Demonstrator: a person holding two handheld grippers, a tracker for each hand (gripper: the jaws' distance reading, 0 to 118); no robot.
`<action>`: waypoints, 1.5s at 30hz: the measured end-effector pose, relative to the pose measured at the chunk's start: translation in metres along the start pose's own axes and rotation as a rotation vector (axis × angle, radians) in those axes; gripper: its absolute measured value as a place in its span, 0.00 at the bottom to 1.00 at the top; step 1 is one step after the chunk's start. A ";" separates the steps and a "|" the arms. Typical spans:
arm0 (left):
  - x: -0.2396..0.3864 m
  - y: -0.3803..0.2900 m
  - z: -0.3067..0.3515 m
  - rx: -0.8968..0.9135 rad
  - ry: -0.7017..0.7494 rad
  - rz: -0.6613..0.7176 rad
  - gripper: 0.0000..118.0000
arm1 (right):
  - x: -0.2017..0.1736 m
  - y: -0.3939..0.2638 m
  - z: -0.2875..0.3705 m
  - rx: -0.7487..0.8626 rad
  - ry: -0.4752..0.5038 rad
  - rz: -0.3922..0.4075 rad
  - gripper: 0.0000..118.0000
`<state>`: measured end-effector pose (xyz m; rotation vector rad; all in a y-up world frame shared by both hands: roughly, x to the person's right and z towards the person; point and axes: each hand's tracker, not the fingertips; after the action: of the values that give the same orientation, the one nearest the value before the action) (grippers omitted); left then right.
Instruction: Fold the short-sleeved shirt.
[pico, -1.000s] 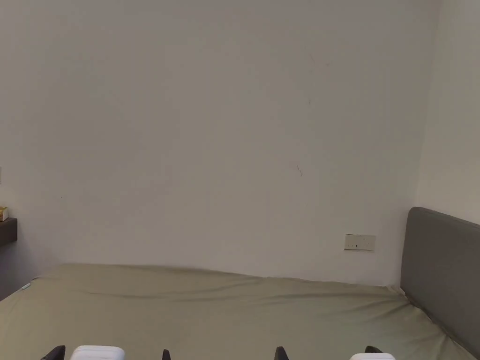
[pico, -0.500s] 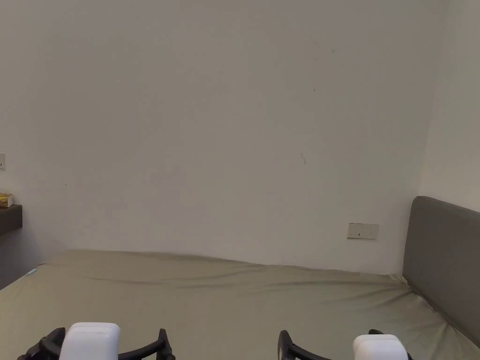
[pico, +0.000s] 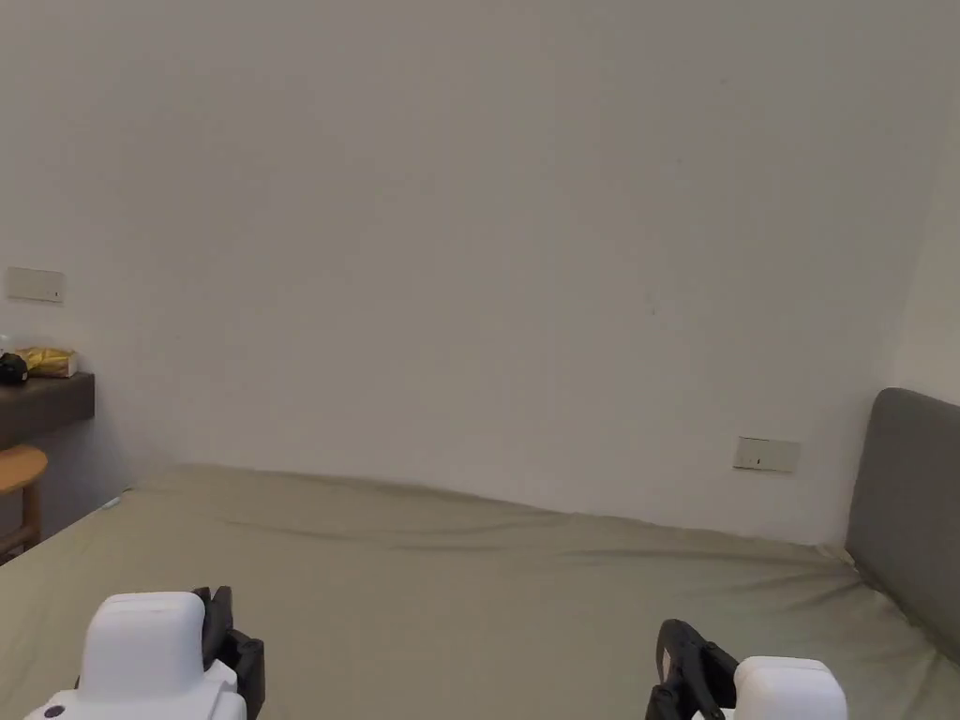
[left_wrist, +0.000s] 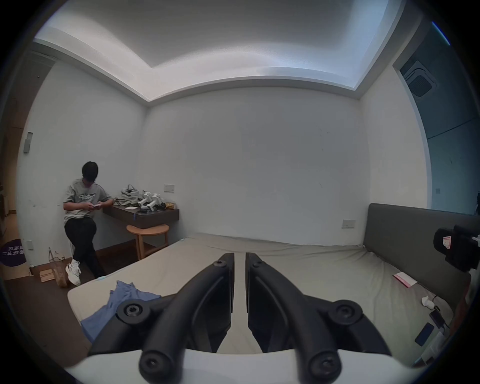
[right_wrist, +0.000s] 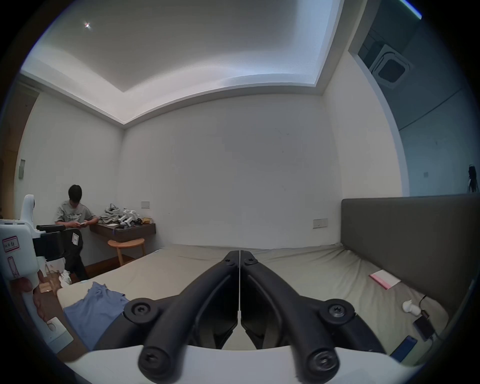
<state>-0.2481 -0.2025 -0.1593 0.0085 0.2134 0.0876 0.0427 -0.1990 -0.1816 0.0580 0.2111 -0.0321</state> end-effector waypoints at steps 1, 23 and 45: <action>-0.008 0.001 0.001 0.002 0.017 -0.003 0.08 | -0.007 -0.001 -0.003 -0.003 0.014 -0.006 0.02; -0.230 -0.183 -0.101 -0.708 0.134 0.212 0.94 | -0.198 -0.060 -0.056 -0.021 0.390 0.141 0.02; -0.198 -0.337 -0.233 -1.009 0.183 0.042 0.99 | -0.156 -0.126 -0.113 -0.257 0.311 0.147 0.02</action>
<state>-0.4611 -0.5556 -0.3516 -1.0030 0.3333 0.2306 -0.1379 -0.3140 -0.2658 -0.1794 0.5192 0.1517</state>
